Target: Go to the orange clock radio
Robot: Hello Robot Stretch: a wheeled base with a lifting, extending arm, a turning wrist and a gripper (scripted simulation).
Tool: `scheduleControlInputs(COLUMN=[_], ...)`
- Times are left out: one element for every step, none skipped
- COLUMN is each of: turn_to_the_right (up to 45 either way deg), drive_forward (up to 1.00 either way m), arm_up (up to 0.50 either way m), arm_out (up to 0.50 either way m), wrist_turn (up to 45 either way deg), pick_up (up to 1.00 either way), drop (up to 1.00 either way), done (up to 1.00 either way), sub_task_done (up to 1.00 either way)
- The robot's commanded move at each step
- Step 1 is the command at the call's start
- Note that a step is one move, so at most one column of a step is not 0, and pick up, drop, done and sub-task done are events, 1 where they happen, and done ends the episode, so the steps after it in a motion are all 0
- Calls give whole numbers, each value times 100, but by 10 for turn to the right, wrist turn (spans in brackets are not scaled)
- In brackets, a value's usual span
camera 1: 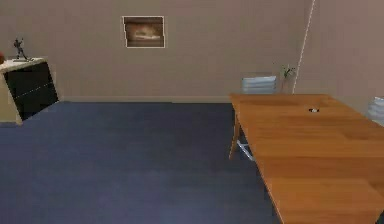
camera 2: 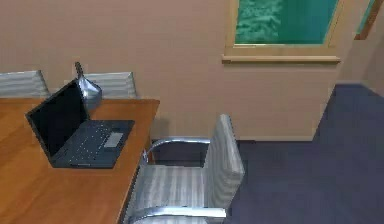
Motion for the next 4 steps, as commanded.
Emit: scheduleControlInputs(turn_to_the_right=[0, 0, 450, 270], drive_forward=[100, 90, 0, 0], arm_up=[0, 0, 0, 0], arm_out=[0, 0, 0, 0], wrist_turn=[0, 0, 0, 0], pick_up=[0, 0, 0, 0], drop=[0, 0, 0, 0], done=[0, 0, 0, 0], sub_task_done=[0, 0, 0, 0])
